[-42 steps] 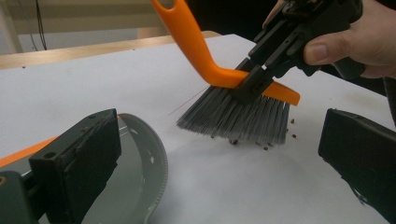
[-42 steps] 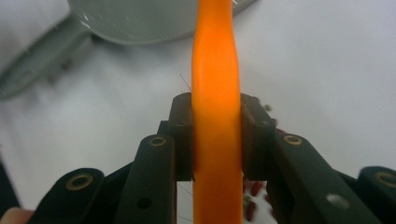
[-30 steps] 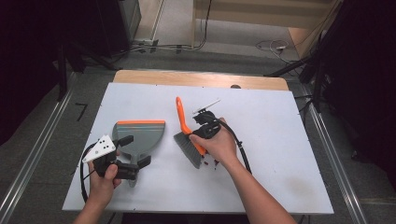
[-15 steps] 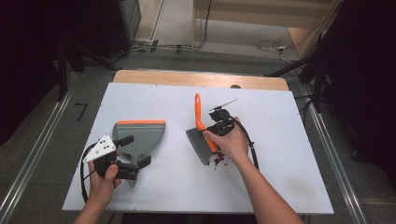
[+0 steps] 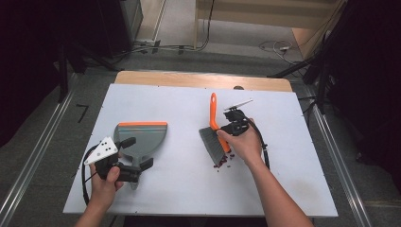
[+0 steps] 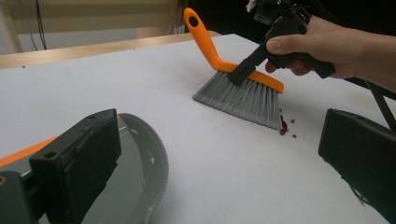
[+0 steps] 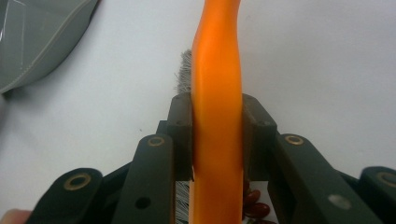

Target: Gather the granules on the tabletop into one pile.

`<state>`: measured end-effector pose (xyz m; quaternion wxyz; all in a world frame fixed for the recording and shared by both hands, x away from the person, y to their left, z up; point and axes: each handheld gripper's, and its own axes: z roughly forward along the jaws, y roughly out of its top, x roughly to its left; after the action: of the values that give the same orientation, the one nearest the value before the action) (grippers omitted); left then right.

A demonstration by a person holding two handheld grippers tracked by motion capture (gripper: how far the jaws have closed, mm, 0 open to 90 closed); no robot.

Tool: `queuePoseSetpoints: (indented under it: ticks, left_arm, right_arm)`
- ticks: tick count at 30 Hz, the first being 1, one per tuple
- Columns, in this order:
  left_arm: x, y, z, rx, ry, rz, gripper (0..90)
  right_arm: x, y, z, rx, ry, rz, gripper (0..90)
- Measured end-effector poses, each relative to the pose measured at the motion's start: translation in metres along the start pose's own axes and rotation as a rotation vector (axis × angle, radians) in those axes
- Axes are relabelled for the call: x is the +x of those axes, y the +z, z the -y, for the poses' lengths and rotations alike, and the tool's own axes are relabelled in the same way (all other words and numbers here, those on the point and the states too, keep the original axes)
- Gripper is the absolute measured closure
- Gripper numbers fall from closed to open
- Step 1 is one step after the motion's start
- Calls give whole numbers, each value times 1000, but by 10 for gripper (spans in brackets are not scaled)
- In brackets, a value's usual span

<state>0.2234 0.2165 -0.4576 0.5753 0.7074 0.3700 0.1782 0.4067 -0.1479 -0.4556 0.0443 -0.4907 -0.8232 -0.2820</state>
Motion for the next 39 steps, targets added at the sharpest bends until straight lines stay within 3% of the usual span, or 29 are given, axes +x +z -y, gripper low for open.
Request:
queuePoseSetpoints:
  ticks: [5, 10, 15, 18, 21, 26, 30, 33, 37, 39]
  left_arm:
    - [0, 0, 0, -3, 0, 0, 0]
    - [0, 1, -1, 1, 3, 2, 0]
    - [-1, 2, -1, 2, 5, 2, 0]
    - [0, 2, -1, 2, 4, 4, 0]
    - [0, 2, -1, -1, 3, 5, 0]
    - [0, 2, -1, 1, 4, 3, 0]
    - [0, 2, -1, 5, 5, 1, 0]
    - [-1, 3, 0, 7, 1, 0, 0]
    - [-1, 4, 0, 8, 4, 0, 0]
    - [-2, 4, -1, 5, 3, 1, 0]
  right_arm:
    - [-6, -5, 0, -12, 18, 13, 683]
    - [-8, -13, 0, -43, 42, -51, 688]
    - [-1, -28, -4, -64, -12, -87, 689]
    - [6, -40, -4, -53, -88, -111, 689]
    - [16, -51, 1, -26, -226, -114, 688]
    - [29, -56, 20, 79, -438, -88, 689]
    - [34, -57, 36, 131, -527, -94, 689]
    - [37, -54, 45, 165, -581, -147, 689]
    - [38, -39, 52, 222, -663, -124, 689]
    - [34, -33, 50, 203, -703, -127, 689]
